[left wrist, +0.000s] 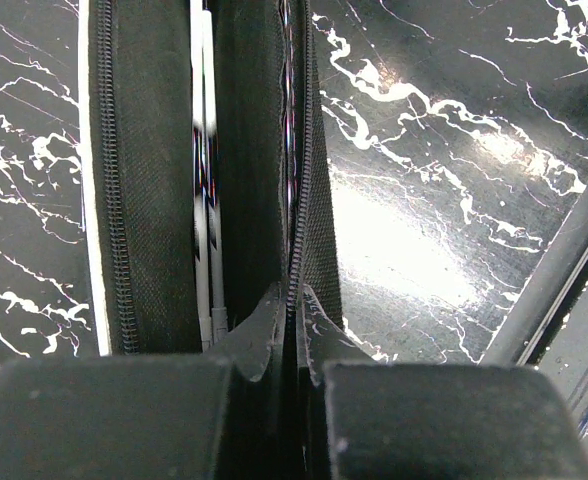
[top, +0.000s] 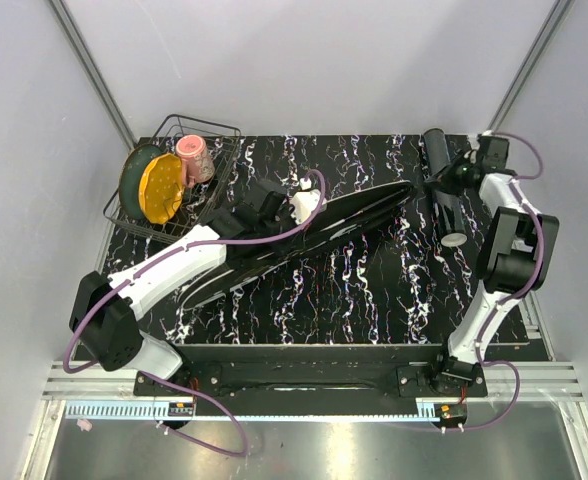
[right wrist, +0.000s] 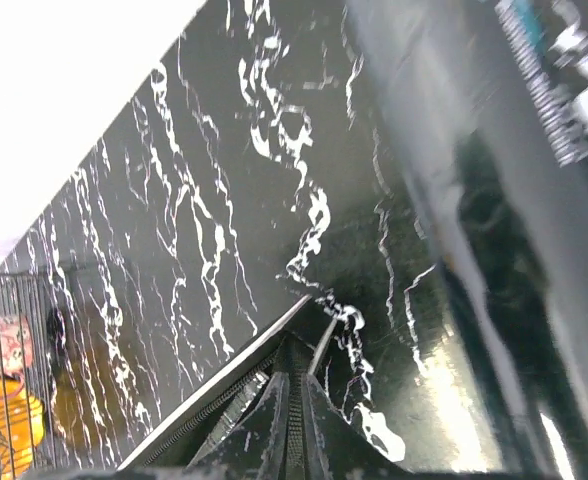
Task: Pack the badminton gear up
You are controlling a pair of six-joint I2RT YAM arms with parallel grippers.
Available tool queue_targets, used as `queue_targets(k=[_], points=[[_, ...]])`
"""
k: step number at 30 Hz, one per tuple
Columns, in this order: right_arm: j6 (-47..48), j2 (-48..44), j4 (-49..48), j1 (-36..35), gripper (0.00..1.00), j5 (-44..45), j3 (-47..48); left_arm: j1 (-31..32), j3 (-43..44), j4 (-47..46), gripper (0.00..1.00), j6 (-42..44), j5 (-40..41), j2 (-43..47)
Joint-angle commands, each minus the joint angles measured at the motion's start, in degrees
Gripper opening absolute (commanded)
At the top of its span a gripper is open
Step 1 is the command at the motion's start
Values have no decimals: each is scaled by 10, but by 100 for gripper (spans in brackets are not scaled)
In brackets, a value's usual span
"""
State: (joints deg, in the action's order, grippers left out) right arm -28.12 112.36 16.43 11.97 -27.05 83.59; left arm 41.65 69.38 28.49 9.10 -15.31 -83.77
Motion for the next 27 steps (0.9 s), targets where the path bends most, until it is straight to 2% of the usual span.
queue_targets(k=[1,3,6,7,9,11,15,19,22,27], points=[[20,-24,28,5,16,16,57,-1,16,-52,0,-1,-24,11],[7,-27,17,0,17,-5,45,-1,17,-51,0,-1,-25,11],[20,-59,8,-29,27,8,14,-3,18,-51,0,-4,-30,7],[21,-86,8,-48,32,9,-5,-4,20,-51,0,-6,-35,6],[3,-119,4,-59,49,2,-32,-8,20,-49,0,-10,-39,4],[3,-171,-41,-80,64,-45,-87,-12,24,-48,0,-14,-54,4],[106,-253,-102,-156,77,-61,-162,-32,28,-48,0,-17,-89,8],[132,-327,-198,-207,83,-129,-254,-44,25,-48,0,-13,-100,16],[130,-337,-216,-244,83,-178,-263,-48,22,-50,0,-10,-104,20],[182,-361,-210,-309,83,-158,-291,-60,22,-48,0,-1,-140,28]])
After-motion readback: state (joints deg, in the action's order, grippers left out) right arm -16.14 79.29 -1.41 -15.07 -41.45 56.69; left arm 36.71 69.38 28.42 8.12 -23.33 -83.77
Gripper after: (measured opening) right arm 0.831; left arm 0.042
